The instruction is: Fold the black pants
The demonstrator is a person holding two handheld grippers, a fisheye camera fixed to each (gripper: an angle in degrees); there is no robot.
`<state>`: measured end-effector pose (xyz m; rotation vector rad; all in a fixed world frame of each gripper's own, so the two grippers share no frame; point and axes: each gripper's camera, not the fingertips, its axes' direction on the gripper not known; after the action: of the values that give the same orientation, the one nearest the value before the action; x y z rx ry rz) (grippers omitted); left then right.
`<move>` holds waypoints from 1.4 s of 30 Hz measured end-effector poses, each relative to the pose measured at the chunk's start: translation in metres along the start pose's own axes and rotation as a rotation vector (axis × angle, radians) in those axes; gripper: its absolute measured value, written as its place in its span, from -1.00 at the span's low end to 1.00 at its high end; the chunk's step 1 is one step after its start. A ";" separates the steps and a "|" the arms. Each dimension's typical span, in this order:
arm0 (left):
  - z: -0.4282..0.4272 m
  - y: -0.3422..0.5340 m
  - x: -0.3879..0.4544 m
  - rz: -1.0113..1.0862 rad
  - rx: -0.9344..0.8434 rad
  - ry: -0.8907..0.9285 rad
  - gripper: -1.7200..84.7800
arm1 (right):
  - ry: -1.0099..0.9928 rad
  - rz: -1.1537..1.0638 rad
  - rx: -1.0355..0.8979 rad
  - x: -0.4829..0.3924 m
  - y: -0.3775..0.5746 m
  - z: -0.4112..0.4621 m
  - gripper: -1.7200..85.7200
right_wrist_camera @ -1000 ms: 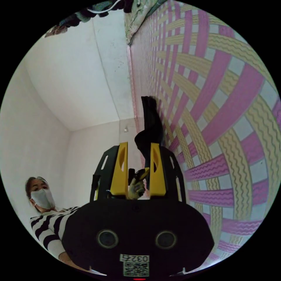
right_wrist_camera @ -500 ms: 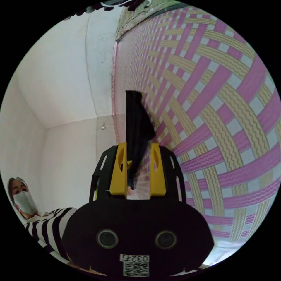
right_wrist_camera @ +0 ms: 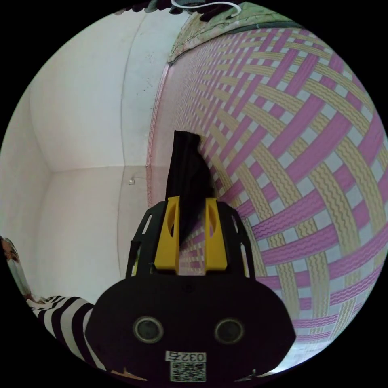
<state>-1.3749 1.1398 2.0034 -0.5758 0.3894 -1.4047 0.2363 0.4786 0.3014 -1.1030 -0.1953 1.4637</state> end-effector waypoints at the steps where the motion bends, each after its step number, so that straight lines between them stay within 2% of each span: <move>1: 0.001 0.002 0.000 0.002 0.001 -0.016 -0.98 | 0.018 -0.012 -0.012 -0.001 -0.001 0.009 -0.78; 5: -0.010 0.013 -0.005 -0.015 0.080 -0.089 -0.98 | -0.010 -0.008 -0.015 -0.001 -0.005 0.027 -0.88; 9: -0.011 0.017 -0.014 -0.045 0.056 -0.102 -0.98 | 0.027 -0.067 -0.025 -0.010 -0.004 0.025 -0.92; 13: 0.013 0.017 -0.003 -0.014 -0.024 -0.069 -0.98 | 0.043 -0.052 0.093 -0.002 0.006 -0.010 -0.94; 17: 0.063 0.014 0.014 -0.021 -0.188 -0.020 -0.98 | 0.239 -0.001 0.170 0.023 0.015 -0.051 -0.93; 20: 0.074 0.018 0.031 0.051 -0.254 -0.014 -0.98 | 0.255 0.030 0.195 0.041 0.021 -0.065 -0.93; 22: 0.068 0.026 0.043 0.149 -0.257 -0.060 -0.98 | 0.229 0.015 0.193 0.042 0.022 -0.063 -0.92; 25: 0.066 0.038 0.044 0.220 -0.296 -0.168 -0.98 | 0.292 -0.046 0.190 0.024 0.022 -0.050 -0.91; 29: 0.055 0.037 0.023 0.203 -0.322 -0.036 -0.98 | 0.332 -0.176 0.198 -0.027 0.016 -0.021 -0.91; 32: 0.016 0.046 0.020 0.231 -0.250 0.159 -0.98 | 0.404 -0.338 0.151 -0.083 0.015 0.017 -0.90; 33: 0.006 0.049 0.018 0.229 -0.230 0.174 -0.98 | 0.418 -0.373 0.137 -0.095 0.016 0.027 -0.90; 38: -0.111 0.088 -0.025 0.174 0.023 0.175 -0.98 | 0.475 -0.708 -0.056 -0.186 0.059 0.142 -0.90; 42: -0.180 0.124 -0.053 0.141 0.174 0.105 -0.98 | 0.434 -0.849 -0.216 -0.210 0.117 0.227 -0.89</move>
<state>-1.3861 1.1742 1.7810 -0.3269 0.3800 -1.3206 -0.0426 0.3781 0.4468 -1.2651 -0.4538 0.4442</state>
